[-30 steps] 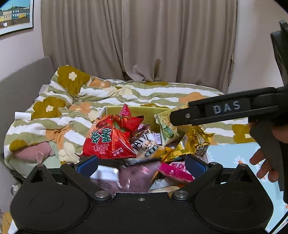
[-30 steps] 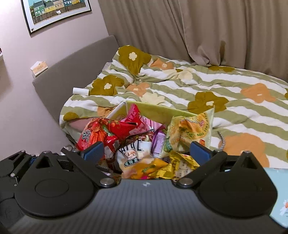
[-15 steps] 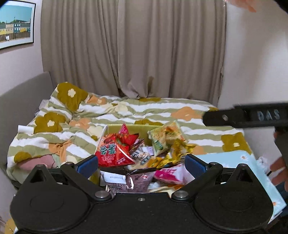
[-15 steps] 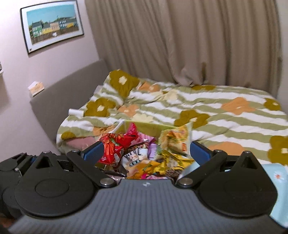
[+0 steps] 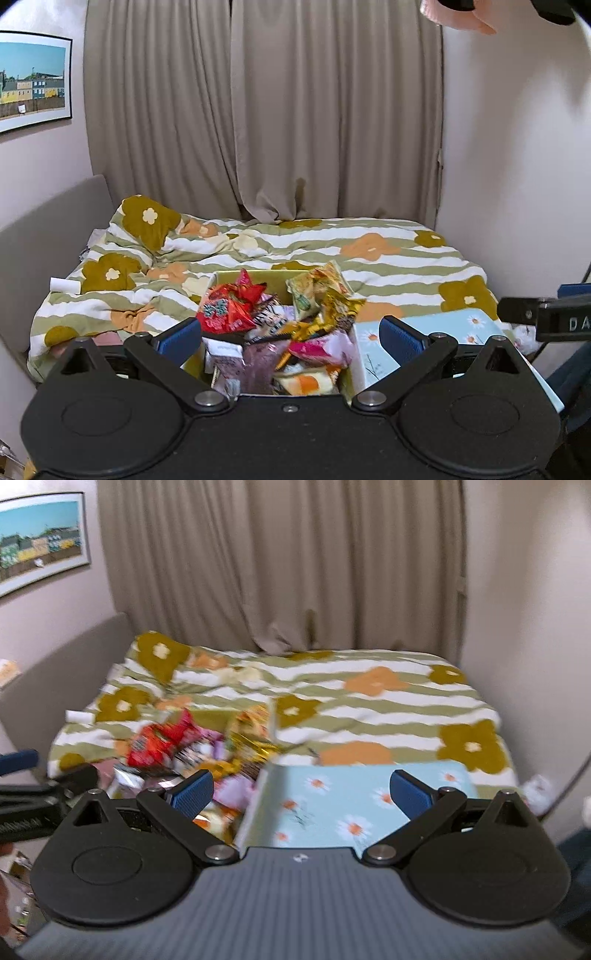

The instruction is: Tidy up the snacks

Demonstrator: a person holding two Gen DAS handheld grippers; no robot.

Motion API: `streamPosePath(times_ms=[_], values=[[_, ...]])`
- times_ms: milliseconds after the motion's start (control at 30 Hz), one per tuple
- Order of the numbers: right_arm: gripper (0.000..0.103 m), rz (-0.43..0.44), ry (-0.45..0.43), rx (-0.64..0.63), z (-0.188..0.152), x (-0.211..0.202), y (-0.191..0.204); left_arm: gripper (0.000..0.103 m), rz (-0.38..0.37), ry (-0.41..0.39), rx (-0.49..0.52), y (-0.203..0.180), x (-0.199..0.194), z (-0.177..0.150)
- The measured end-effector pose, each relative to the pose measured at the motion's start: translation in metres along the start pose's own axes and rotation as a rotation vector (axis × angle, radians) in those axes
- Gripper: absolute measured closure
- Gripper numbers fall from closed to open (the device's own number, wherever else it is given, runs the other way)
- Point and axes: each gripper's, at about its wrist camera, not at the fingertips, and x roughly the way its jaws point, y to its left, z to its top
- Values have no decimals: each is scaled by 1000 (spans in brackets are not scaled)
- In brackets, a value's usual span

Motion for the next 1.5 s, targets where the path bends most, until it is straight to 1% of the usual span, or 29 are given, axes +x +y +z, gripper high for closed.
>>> streamPosePath(times_ms=[100,233,400,933,1500], values=[[0,-37,14,-7,-14,-4,-8,0,0,7,-2,-9,-3,-6],[0,-42,49,9,-31,-6,-21,0,14,11,4,-20,-6,-15],[0,-57,57,13,-40,-5,-30,0,9,5,13,-30,-10,-22],[0,-48,51,12,-43,-5,-38,0,11,-4,12,-42,-10,-25],[0,-45,54,14,-48,-6,-39,0,19,3,5,-39,-11,-27]])
